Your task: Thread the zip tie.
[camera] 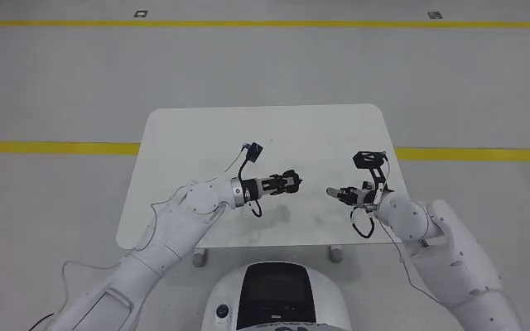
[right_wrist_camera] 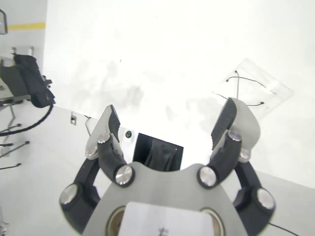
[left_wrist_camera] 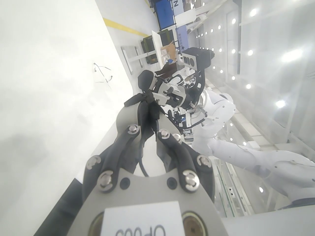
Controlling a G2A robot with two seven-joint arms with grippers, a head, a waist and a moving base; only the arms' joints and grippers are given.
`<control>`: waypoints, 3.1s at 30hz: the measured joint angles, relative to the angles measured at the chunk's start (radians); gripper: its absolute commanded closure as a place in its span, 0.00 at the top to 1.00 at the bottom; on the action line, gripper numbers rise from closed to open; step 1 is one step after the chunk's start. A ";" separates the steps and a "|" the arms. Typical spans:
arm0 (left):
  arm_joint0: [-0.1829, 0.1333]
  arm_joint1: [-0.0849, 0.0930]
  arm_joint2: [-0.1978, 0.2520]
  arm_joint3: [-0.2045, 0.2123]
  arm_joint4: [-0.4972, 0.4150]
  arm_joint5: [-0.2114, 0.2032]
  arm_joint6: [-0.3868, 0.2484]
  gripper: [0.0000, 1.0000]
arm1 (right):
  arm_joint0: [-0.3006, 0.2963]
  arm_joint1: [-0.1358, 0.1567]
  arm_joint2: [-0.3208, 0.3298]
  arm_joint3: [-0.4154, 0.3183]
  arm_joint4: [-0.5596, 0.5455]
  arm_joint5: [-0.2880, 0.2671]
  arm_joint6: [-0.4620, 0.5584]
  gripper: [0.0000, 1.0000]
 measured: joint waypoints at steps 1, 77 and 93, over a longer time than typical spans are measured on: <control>0.000 0.000 0.000 0.000 0.000 0.000 0.000 0.00 | 0.030 0.000 -0.014 0.006 -0.031 0.002 0.044 1.00; 0.000 0.000 0.000 0.000 0.000 0.000 0.000 0.00 | 0.399 -0.049 -0.258 0.398 -0.212 -0.016 0.420 1.00; 0.000 0.000 0.000 0.000 0.000 0.000 0.000 0.00 | 0.362 -0.038 -0.241 0.411 -0.184 -0.039 0.352 1.00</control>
